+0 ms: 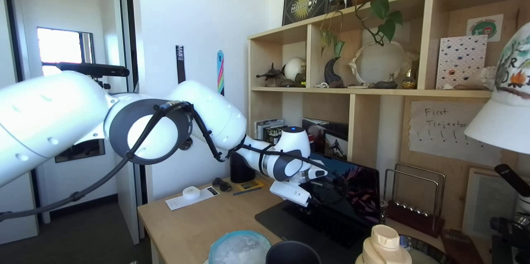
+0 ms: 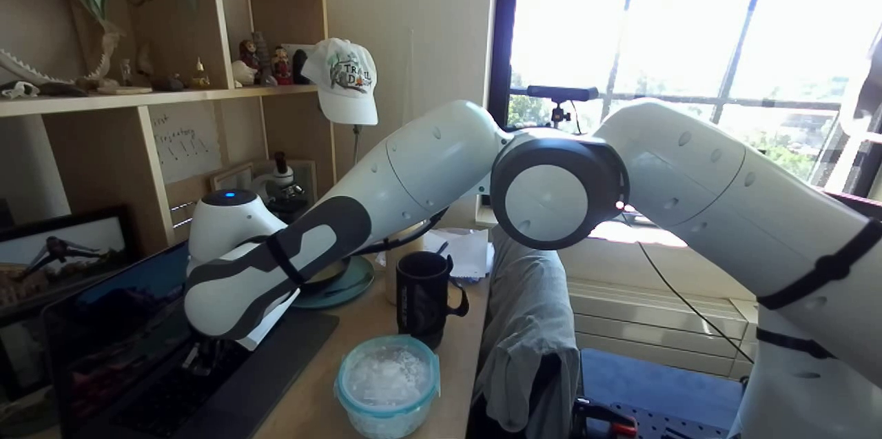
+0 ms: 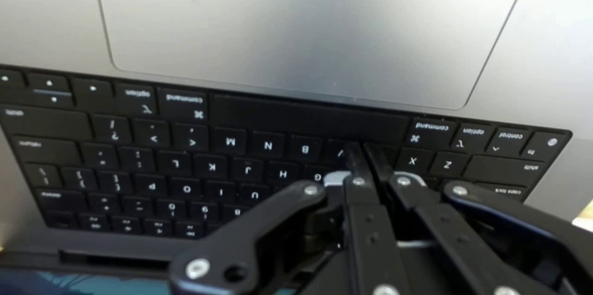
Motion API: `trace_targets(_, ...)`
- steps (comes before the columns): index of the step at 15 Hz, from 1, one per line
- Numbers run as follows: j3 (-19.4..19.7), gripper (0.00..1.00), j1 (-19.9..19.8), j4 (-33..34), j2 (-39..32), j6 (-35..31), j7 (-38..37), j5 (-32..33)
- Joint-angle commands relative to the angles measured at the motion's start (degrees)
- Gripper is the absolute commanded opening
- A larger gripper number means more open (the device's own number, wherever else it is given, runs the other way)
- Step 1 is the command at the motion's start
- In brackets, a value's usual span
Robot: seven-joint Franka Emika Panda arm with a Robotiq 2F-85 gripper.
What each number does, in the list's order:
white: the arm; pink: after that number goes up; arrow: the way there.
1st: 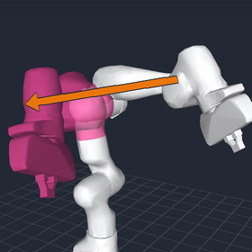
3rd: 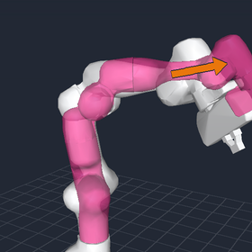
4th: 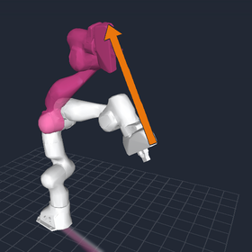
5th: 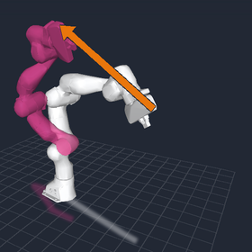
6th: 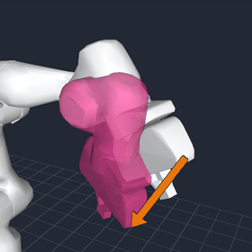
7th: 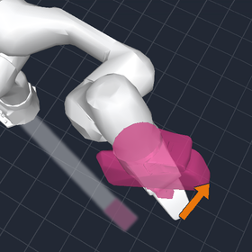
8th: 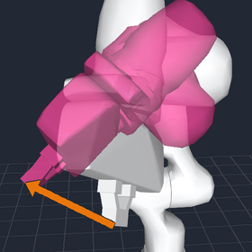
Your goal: Press the keyboard
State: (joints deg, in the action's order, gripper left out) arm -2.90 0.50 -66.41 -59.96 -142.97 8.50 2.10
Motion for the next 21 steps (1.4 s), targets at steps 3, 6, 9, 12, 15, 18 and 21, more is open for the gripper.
trace_targets(3,1.39,0.07,0.96,2.39,0.35,1.26,-2.19,0.42)
trace_targets(6,1.48,0.07,1.07,3.41,-0.01,1.68,-2.19,0.43)
trace_targets(9,1.46,0.07,1.16,3.92,-0.68,1.95,-2.26,0.32)
trace_targets(12,1.24,0.07,1.19,4.11,-1.74,2.01,-2.13,0.16)
trace_targets(15,0.88,0.07,1.10,4.34,-2.90,2.00,-1.86,-0.10)
trace_targets(18,0.95,0.07,1.18,4.71,-3.26,2.11,-1.97,-0.09)
trace_targets(21,1.11,0.07,1.19,4.70,-3.06,2.28,-2.04,0.01)
